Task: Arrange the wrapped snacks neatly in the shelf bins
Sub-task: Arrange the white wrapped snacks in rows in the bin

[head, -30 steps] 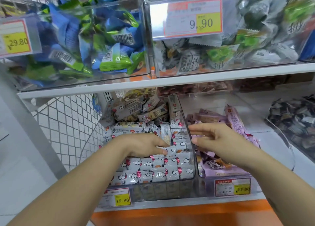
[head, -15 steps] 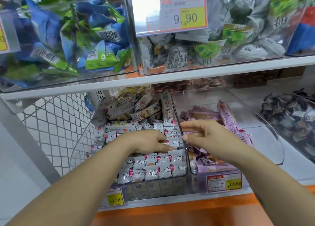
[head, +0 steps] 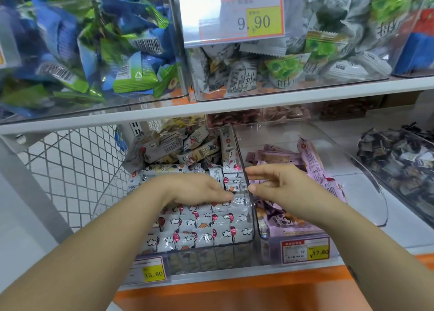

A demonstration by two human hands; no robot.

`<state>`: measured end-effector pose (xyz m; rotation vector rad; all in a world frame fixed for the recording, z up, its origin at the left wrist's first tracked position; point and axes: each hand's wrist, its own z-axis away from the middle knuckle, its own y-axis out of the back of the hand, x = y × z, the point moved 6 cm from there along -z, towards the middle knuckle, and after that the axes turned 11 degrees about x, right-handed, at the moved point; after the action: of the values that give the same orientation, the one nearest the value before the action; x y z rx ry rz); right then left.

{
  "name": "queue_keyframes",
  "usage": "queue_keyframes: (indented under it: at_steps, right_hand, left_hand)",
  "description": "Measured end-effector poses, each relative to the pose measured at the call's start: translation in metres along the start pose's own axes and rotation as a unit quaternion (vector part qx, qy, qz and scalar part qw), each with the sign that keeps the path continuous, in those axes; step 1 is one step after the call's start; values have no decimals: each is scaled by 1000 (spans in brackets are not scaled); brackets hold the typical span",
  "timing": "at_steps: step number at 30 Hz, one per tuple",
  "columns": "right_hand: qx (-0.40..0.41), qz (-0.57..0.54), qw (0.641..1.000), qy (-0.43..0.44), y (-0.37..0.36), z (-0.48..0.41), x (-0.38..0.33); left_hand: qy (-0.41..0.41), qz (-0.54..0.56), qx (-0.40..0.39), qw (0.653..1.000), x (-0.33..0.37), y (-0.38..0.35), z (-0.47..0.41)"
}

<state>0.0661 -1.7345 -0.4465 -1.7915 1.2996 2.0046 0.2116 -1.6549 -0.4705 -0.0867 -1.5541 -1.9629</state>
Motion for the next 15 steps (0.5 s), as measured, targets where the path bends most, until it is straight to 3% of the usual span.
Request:
queue_keyframes:
  at_steps: [3,6,10,15]
  right_hand:
    - [1,-8,1000,2,-1,0,1]
    - [-2,6,1000,0,0,0,1]
    - [1,17,1000,12,-2,-1,0]
    - [-2,25,1000,12,-2,-3,2]
  left_hand:
    - [16,78,151,985,-8,29,0]
    - [31,-38,313,948,-13,46,-5]
    - [44,-190,310,930,-7,33,-16]
    - [60,-200,318,925,-2,28,-15]
